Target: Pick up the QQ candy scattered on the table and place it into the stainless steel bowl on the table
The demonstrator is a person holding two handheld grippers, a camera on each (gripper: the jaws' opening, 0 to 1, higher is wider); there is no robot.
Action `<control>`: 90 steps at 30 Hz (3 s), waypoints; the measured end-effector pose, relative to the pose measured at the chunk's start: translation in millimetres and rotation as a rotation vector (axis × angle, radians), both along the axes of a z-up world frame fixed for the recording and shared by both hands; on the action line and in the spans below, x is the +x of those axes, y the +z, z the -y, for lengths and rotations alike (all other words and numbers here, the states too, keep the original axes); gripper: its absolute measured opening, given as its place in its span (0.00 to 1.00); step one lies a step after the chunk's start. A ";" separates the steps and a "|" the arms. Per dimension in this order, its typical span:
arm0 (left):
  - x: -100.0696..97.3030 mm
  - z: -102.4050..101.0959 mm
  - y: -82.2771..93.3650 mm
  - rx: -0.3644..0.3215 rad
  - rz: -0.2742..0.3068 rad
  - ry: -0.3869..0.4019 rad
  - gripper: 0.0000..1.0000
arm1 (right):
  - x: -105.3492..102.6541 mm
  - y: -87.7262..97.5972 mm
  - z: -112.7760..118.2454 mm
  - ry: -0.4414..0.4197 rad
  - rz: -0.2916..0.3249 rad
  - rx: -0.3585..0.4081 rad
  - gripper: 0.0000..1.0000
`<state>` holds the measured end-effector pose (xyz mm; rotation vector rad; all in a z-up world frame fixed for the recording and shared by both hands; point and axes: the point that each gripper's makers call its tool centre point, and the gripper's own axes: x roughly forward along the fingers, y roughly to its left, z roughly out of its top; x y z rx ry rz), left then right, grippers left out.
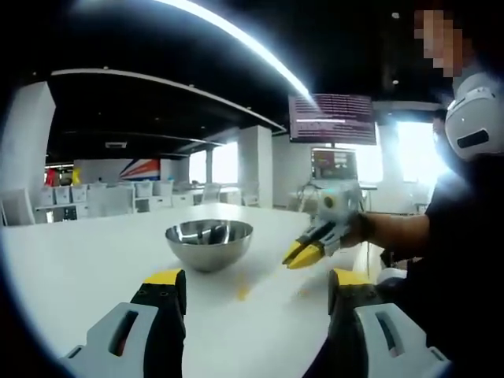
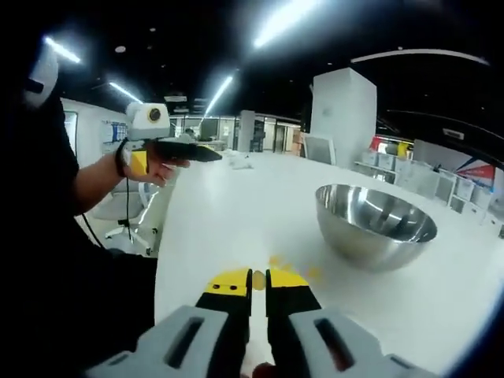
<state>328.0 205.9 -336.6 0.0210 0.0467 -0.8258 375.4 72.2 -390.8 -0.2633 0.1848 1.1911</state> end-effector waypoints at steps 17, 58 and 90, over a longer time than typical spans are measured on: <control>3.0 9.5 -3.0 0.008 -0.006 -0.015 0.74 | -10.2 60.9 104.9 -0.189 0.049 0.111 0.09; 3.6 -8.1 -13.4 -0.014 -0.023 0.009 0.73 | 148.0 58.7 32.0 -0.026 0.135 -0.471 0.09; 4.8 -18.8 -15.5 -0.033 -0.024 0.029 0.73 | 179.1 29.5 2.1 0.109 0.156 -0.762 0.18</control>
